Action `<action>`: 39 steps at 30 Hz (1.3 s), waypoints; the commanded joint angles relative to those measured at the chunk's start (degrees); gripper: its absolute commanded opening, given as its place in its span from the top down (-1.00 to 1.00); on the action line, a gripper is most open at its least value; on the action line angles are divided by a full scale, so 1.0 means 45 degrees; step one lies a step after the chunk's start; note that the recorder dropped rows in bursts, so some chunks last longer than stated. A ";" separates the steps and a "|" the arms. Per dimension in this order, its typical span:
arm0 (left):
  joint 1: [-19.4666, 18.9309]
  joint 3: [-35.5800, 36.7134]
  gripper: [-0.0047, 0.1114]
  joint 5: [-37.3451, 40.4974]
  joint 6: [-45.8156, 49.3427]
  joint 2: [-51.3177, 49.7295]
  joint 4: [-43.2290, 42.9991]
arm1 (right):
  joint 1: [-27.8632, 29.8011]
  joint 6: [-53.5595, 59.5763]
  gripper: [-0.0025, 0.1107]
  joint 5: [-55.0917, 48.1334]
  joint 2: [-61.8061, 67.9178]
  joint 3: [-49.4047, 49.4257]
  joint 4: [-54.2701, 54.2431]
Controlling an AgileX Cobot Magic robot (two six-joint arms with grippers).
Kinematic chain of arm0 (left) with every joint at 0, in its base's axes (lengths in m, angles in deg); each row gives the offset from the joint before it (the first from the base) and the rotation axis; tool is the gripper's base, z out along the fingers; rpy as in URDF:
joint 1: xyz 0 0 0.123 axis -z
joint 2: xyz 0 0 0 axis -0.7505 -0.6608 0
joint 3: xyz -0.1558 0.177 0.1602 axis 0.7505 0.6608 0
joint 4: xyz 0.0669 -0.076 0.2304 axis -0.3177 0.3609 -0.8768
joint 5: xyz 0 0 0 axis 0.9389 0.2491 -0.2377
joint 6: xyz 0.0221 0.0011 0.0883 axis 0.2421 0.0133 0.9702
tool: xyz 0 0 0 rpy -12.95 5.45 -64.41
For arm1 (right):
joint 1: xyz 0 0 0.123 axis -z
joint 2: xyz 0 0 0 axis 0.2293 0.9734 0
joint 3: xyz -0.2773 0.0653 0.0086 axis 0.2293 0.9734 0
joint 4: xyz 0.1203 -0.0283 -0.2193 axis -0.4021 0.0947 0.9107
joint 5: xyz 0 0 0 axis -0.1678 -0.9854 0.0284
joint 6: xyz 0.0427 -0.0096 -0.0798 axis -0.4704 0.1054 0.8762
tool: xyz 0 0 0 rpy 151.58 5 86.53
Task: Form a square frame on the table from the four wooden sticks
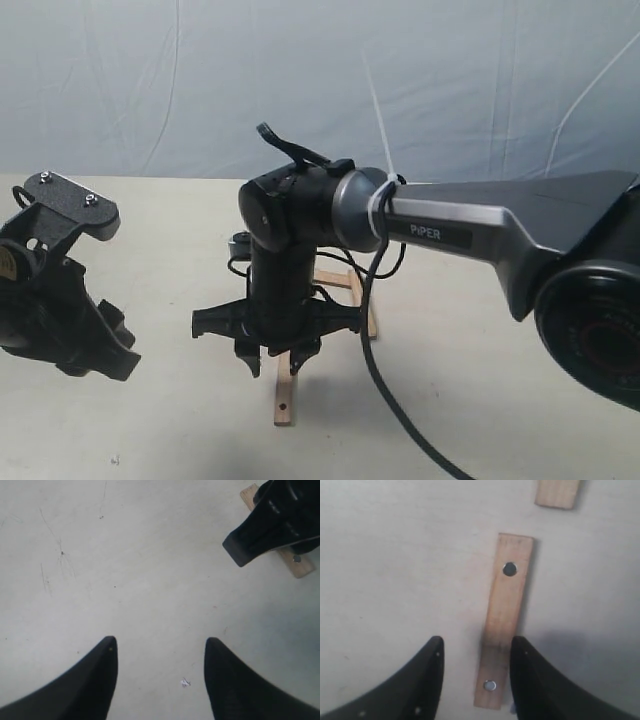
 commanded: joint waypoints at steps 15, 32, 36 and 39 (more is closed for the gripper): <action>0.0001 0.0028 0.05 -0.0021 -0.0093 0.0122 0.0156 | 0.0005 0.0148 0.95 -0.0449 0.0596 -0.0023 0.0040; 0.0001 0.0028 0.05 -0.0066 -0.0070 0.0122 0.0128 | 0.0163 0.7193 0.97 -0.1936 -0.0106 -0.0023 0.2525; 0.0001 0.0028 0.05 0.0011 -0.0070 0.0122 0.0128 | 0.0782 0.9870 0.97 -0.2041 -0.0156 -0.0023 0.0917; 0.0001 0.0028 0.05 0.0011 -0.0070 0.0122 0.0128 | 0.1117 1.1277 0.97 -0.2177 -0.0248 -0.0023 0.0174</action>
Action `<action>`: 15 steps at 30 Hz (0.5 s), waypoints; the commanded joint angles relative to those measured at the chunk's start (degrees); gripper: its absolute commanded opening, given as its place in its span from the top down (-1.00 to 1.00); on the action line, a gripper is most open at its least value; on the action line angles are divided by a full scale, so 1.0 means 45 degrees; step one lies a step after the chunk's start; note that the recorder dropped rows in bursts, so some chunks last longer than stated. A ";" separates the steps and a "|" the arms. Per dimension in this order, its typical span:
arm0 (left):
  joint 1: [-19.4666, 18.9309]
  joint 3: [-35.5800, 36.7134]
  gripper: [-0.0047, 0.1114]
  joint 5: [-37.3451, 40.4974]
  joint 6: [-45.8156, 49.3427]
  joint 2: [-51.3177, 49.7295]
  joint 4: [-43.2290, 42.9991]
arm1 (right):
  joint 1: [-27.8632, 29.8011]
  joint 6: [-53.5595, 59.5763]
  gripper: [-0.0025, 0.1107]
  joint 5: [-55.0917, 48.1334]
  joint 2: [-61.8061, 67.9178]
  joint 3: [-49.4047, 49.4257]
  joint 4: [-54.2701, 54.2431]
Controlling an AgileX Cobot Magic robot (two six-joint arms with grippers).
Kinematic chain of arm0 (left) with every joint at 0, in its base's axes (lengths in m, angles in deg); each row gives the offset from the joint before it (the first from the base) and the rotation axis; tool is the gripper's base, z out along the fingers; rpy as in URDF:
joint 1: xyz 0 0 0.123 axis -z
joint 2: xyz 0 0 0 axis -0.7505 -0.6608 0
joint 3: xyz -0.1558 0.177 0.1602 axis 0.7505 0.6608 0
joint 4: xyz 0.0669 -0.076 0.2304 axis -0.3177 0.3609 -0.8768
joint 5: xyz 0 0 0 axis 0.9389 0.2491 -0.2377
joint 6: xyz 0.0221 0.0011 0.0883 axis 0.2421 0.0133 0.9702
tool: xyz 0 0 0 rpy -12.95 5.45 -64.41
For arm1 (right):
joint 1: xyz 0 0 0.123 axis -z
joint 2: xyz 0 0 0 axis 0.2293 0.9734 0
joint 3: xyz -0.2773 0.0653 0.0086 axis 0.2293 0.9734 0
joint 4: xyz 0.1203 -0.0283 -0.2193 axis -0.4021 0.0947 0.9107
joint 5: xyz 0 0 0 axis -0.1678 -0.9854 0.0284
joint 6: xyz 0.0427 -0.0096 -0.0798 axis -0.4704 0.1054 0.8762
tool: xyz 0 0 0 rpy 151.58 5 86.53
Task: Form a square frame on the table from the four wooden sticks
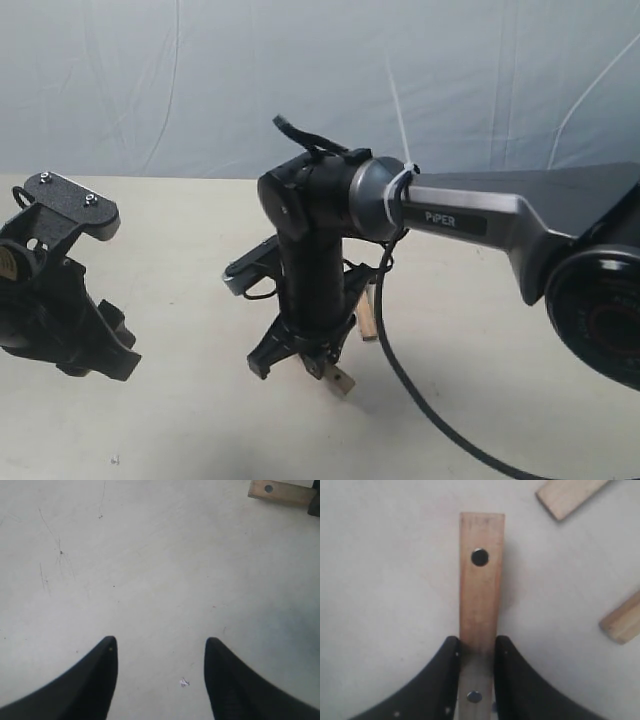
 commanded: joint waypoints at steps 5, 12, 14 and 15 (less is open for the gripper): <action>0.0001 0.0028 0.05 0.0011 -0.0070 0.0122 0.0074 | 0.0632 0.3921 0.97 -0.0075 -0.0586 0.0340 -0.1191; 0.0001 0.0028 0.05 0.0011 -0.0070 0.0122 0.0074 | 0.0632 0.5913 0.97 0.0919 -0.1086 0.2884 -0.0410; 0.0001 0.0028 0.05 0.0011 -0.0070 0.0122 0.0074 | 0.0545 0.6577 0.97 0.1248 -0.1219 0.3283 -0.0329; 0.0001 0.0028 0.05 -0.0022 -0.0070 0.0122 0.0074 | 0.0508 0.6901 0.97 0.1436 -0.1326 0.3422 -0.0206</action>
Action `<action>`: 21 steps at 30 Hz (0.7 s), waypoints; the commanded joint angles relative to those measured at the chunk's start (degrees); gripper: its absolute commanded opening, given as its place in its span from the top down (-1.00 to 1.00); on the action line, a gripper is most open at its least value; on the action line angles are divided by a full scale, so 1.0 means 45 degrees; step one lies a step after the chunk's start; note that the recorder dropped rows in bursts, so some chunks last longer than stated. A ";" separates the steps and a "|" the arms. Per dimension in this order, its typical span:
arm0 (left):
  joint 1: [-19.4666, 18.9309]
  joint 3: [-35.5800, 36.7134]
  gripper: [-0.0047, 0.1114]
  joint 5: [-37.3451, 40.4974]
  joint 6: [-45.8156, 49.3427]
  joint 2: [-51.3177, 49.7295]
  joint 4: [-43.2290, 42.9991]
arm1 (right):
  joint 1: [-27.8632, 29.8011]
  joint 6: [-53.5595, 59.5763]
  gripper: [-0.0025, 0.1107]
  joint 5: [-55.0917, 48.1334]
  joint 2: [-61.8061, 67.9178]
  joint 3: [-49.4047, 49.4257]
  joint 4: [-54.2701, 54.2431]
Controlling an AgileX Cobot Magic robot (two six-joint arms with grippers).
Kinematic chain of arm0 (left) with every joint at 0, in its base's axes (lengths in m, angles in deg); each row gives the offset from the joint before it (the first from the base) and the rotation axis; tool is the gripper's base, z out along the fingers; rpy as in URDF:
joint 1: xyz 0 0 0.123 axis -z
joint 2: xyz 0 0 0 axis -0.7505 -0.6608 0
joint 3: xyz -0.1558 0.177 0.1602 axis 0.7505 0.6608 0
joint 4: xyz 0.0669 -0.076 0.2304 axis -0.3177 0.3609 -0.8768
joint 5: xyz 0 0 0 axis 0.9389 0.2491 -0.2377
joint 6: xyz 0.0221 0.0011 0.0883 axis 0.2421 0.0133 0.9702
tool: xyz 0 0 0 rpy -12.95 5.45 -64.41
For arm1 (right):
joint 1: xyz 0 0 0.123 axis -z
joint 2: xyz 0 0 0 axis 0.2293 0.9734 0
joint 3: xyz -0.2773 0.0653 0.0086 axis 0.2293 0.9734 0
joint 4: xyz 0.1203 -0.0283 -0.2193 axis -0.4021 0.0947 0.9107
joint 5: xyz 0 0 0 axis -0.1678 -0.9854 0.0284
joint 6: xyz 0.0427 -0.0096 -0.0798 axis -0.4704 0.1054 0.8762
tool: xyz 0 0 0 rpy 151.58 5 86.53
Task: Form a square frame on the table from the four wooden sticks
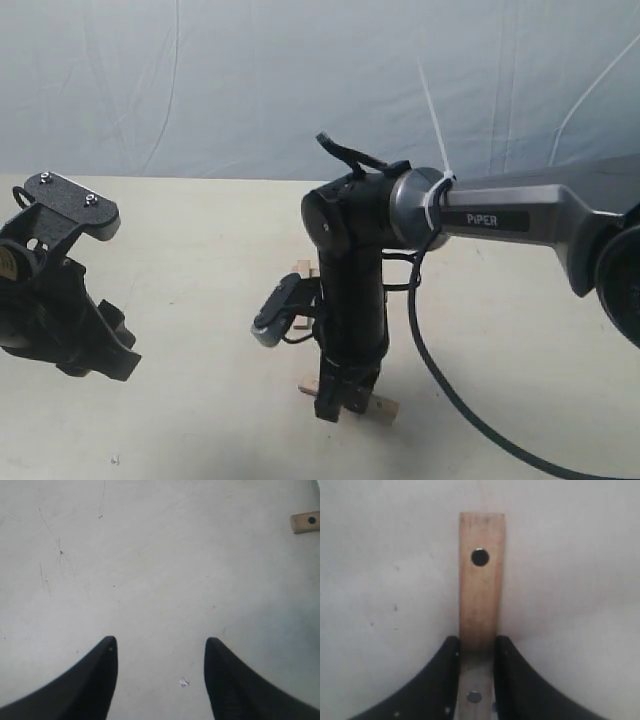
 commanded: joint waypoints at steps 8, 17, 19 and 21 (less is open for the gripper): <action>0.0001 0.0028 0.05 -0.0177 -0.0070 0.0122 0.0074 | -0.0164 0.3453 0.97 0.2096 -0.0955 0.1272 0.0780; 0.0001 0.0028 0.05 -0.0417 -0.0070 0.0122 0.0074 | -0.0164 0.4714 0.97 0.3189 -0.0806 0.1668 0.0731; 0.0001 0.0028 0.05 -0.0417 -0.0070 0.0122 0.0074 | -0.0164 0.4714 0.97 0.3189 -0.0779 0.1668 0.0631; 0.0001 0.0028 0.05 -0.0417 -0.0070 0.0122 0.0074 | -0.0164 0.4714 0.97 0.3333 -0.0779 0.1668 0.0579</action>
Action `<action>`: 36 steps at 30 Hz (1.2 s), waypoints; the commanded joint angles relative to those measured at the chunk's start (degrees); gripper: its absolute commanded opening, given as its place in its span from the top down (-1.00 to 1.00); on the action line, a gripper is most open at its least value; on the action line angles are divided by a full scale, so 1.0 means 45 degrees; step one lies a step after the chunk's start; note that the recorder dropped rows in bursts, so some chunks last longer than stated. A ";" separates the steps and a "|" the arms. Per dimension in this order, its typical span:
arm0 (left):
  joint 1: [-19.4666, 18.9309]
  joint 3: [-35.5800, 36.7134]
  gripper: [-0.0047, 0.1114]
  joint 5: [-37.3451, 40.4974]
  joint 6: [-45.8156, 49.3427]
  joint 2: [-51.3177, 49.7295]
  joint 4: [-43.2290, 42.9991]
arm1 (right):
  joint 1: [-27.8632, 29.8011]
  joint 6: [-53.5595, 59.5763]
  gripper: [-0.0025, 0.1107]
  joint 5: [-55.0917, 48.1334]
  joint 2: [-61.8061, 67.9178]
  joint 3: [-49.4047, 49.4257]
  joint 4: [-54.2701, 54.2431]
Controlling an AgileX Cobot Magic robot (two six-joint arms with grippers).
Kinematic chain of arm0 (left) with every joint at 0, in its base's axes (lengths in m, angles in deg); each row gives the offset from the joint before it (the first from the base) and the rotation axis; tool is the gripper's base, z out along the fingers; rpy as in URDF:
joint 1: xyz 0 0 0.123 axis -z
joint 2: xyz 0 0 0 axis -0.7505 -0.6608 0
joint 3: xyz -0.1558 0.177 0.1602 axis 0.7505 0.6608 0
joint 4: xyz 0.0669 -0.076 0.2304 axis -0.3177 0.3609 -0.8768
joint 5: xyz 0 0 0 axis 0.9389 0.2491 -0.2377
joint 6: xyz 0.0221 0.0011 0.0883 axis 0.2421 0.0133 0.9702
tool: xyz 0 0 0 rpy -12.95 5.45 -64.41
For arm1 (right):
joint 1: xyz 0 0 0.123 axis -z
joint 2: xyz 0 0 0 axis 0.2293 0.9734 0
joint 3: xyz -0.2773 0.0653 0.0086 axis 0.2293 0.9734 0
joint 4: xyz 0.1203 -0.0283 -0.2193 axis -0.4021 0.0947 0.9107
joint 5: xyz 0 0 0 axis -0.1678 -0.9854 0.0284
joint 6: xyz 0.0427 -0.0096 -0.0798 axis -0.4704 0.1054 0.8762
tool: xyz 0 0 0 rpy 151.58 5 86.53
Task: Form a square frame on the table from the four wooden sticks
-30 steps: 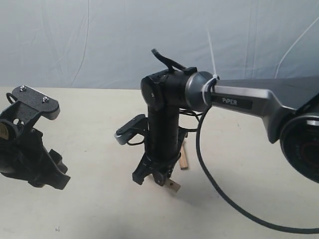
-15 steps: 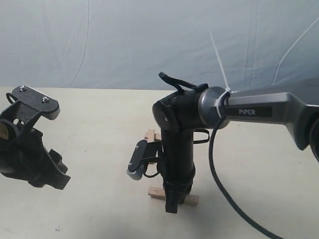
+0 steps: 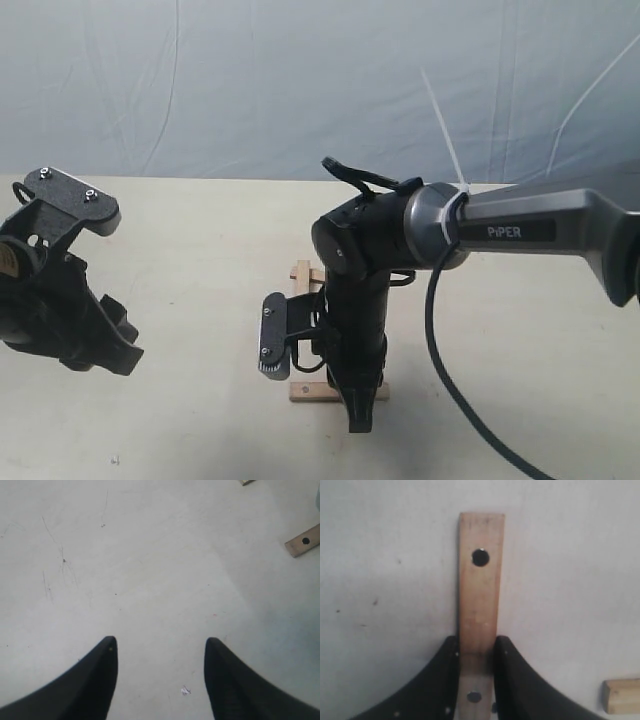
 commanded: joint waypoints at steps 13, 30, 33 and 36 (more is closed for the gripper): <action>0.0001 0.0028 0.05 -0.0123 -0.0070 0.0122 0.0074 | 0.0018 0.0189 0.53 0.0422 -0.0017 0.0031 -0.0273; 0.0001 0.0028 0.05 -0.0123 -0.0070 0.0122 0.0074 | 0.2450 -1.3614 -0.05 0.1006 0.0173 -0.2787 -0.0892; 0.0001 0.0028 0.05 -0.0123 -0.0070 0.0122 0.0074 | 0.2561 -1.4114 0.11 0.1304 0.0341 -0.2787 -0.0859; 0.0001 0.0028 0.05 -0.0123 -0.0070 0.0122 0.0074 | 0.2561 -1.4466 0.12 0.1584 0.0566 -0.2787 -0.0795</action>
